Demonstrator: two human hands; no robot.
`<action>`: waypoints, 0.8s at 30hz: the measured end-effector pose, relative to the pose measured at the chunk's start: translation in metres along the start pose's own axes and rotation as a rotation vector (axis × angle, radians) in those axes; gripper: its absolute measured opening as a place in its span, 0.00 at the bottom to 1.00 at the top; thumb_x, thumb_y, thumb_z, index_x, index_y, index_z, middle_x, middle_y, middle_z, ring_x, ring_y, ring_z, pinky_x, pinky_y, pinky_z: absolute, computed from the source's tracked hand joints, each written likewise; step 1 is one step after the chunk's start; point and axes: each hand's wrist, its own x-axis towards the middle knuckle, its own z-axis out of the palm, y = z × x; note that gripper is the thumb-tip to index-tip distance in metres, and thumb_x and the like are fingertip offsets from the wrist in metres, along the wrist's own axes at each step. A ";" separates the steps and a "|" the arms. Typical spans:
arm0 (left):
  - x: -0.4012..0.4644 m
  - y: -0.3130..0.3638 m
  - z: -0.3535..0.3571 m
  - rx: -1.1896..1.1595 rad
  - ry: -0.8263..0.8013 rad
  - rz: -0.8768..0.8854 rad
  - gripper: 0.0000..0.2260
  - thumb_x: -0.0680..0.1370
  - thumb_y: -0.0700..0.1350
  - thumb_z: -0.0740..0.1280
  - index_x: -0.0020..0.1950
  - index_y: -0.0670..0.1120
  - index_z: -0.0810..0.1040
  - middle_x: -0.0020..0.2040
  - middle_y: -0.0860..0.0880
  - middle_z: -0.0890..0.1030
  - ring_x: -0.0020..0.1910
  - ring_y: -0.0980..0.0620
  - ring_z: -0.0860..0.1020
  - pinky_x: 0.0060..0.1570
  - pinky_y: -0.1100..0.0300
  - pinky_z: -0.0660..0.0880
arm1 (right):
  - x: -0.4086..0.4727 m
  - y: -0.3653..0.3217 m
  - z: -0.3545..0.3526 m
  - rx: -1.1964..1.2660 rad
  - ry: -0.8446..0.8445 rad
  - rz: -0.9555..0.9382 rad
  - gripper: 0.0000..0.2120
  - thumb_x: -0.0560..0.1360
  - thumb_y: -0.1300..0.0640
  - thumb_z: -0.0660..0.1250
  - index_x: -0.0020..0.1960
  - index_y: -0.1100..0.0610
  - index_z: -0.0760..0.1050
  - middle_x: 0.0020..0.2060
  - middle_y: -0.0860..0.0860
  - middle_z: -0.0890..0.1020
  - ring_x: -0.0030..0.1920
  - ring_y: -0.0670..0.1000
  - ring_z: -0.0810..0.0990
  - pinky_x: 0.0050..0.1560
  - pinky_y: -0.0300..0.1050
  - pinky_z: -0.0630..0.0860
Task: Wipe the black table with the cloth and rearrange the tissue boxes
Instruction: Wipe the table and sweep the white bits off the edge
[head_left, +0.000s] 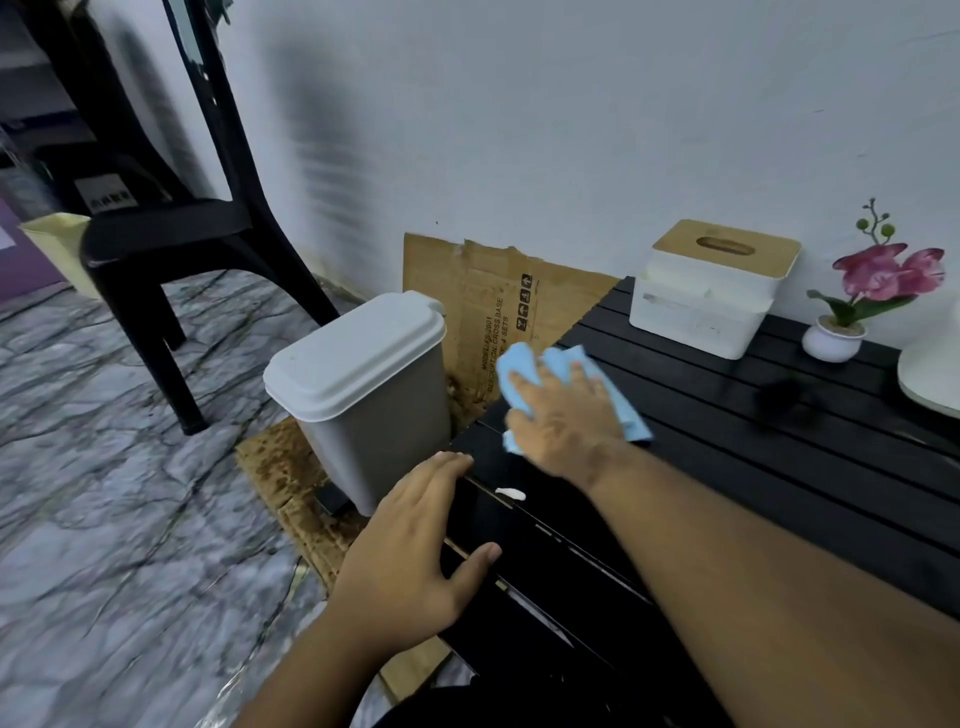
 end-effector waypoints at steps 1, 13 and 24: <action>0.000 0.000 -0.001 -0.032 0.006 -0.010 0.34 0.77 0.68 0.58 0.78 0.54 0.54 0.77 0.59 0.59 0.76 0.59 0.58 0.71 0.57 0.63 | -0.003 -0.017 0.004 0.022 0.004 -0.030 0.28 0.77 0.41 0.50 0.77 0.42 0.54 0.79 0.50 0.54 0.77 0.64 0.48 0.75 0.63 0.45; 0.072 0.015 -0.017 -0.182 0.106 -0.136 0.21 0.80 0.55 0.63 0.69 0.46 0.71 0.66 0.52 0.71 0.67 0.56 0.69 0.67 0.58 0.66 | -0.062 0.067 -0.053 0.178 0.116 0.087 0.28 0.79 0.44 0.58 0.77 0.44 0.56 0.76 0.51 0.62 0.76 0.55 0.58 0.76 0.60 0.51; 0.190 0.052 0.060 0.503 -0.434 -0.270 0.41 0.78 0.68 0.42 0.80 0.39 0.44 0.80 0.36 0.49 0.78 0.34 0.50 0.73 0.34 0.43 | -0.089 0.097 -0.047 -0.031 -0.071 0.205 0.31 0.76 0.35 0.57 0.76 0.42 0.58 0.77 0.52 0.59 0.75 0.58 0.58 0.72 0.57 0.62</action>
